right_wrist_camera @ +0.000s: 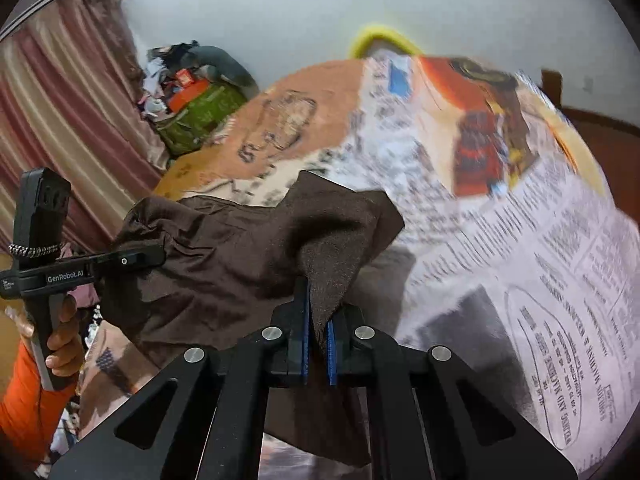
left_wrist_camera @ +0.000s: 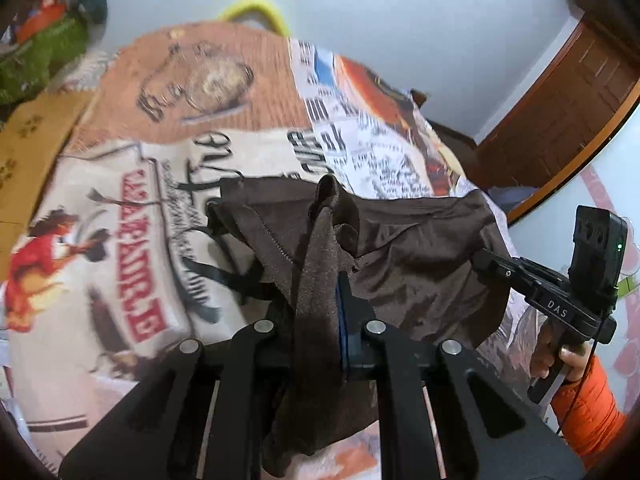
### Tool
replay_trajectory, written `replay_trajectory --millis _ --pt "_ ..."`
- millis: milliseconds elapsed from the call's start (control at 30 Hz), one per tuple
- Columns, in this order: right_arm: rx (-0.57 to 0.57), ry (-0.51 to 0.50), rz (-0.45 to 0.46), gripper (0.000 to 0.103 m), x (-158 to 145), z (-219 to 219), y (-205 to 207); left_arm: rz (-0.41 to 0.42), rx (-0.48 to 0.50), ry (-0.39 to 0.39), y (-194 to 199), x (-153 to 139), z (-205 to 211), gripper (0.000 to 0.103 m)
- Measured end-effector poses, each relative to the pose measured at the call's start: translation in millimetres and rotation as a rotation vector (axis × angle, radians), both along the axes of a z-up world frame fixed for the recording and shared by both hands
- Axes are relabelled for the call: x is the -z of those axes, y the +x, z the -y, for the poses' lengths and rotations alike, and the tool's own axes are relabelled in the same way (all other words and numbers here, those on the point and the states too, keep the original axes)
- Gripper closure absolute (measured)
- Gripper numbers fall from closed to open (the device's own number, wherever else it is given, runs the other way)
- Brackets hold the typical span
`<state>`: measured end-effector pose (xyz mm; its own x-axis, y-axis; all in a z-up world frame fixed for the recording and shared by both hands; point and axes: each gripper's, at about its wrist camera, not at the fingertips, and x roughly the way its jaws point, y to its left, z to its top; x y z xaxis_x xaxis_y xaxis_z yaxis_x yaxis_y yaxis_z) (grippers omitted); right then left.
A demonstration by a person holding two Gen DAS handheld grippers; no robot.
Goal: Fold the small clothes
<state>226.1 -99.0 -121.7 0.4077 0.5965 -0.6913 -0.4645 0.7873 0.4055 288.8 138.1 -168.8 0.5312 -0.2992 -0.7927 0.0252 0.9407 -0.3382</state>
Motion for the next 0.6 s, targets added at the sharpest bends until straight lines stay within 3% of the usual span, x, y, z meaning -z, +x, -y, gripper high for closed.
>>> replay_trajectory --millis 267,467,600 --pt "-0.084 0.008 0.071 0.098 -34.3 -53.1 -19.7 0.052 -0.090 0.015 -42.6 -27.0 -58.0 0.090" --pt "-0.154 -0.004 0.037 0.098 -20.2 -103.9 -27.9 -0.008 -0.162 0.010 -65.8 -7.6 -104.3 0.090" --pt "-0.191 -0.015 -0.014 0.098 -2.7 -133.6 -28.4 -0.082 -0.198 -0.020 -75.4 21.1 -134.9 0.090"
